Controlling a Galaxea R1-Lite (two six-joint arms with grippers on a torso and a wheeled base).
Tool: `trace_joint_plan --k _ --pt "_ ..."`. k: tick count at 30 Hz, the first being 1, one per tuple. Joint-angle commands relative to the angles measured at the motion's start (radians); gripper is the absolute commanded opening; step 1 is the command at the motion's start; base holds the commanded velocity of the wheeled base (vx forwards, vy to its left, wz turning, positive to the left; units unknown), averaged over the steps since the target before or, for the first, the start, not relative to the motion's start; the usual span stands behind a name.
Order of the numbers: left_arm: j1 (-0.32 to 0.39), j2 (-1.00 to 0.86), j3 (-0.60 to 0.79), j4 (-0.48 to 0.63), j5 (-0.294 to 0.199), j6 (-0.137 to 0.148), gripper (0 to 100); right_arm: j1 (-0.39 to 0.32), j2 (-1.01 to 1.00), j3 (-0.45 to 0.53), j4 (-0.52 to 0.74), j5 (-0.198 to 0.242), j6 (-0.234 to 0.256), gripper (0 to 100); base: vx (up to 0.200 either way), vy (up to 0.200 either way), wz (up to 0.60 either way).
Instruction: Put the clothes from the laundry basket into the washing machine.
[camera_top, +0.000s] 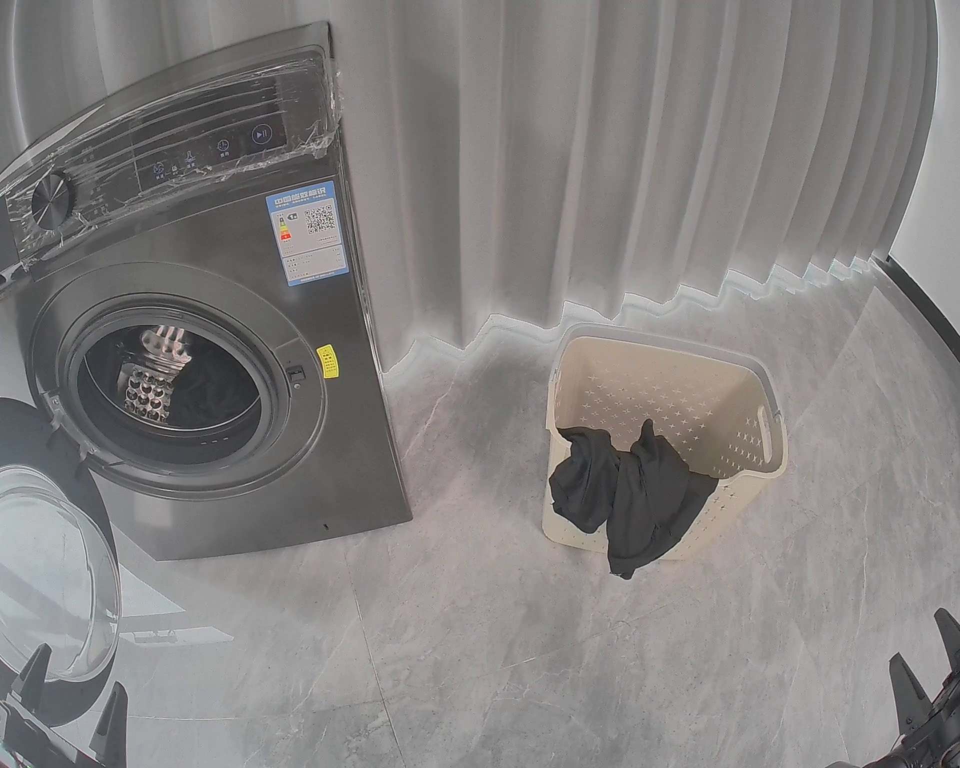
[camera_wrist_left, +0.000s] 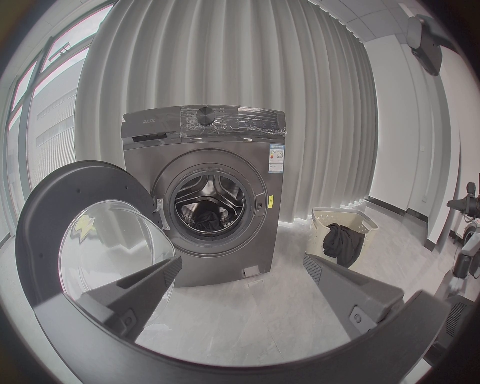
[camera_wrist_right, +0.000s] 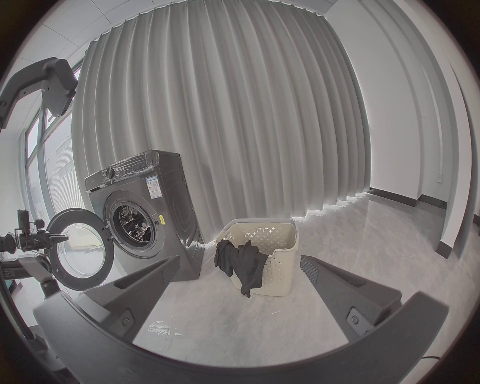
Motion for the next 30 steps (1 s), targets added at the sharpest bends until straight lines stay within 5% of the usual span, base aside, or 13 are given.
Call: trace_joint_plan --k 1,14,23,30 --pt "0.0 -0.015 0.018 0.0 0.001 -0.002 100 0.0 -0.005 0.018 0.0 0.001 0.0 100 0.2 0.0 0.0" --pt "0.0 -0.016 0.018 0.0 0.001 0.001 100 0.0 -0.005 0.018 0.0 0.001 -0.002 100 0.046 0.0 0.0" --pt "0.0 -0.015 0.018 0.0 0.001 -0.001 100 0.0 -0.005 0.018 0.0 0.001 0.0 100 0.0 0.0 -0.6" --pt "0.0 -0.015 0.018 0.0 0.001 -0.001 100 0.0 -0.005 0.018 0.0 0.001 0.0 100 0.0 0.0 0.0"
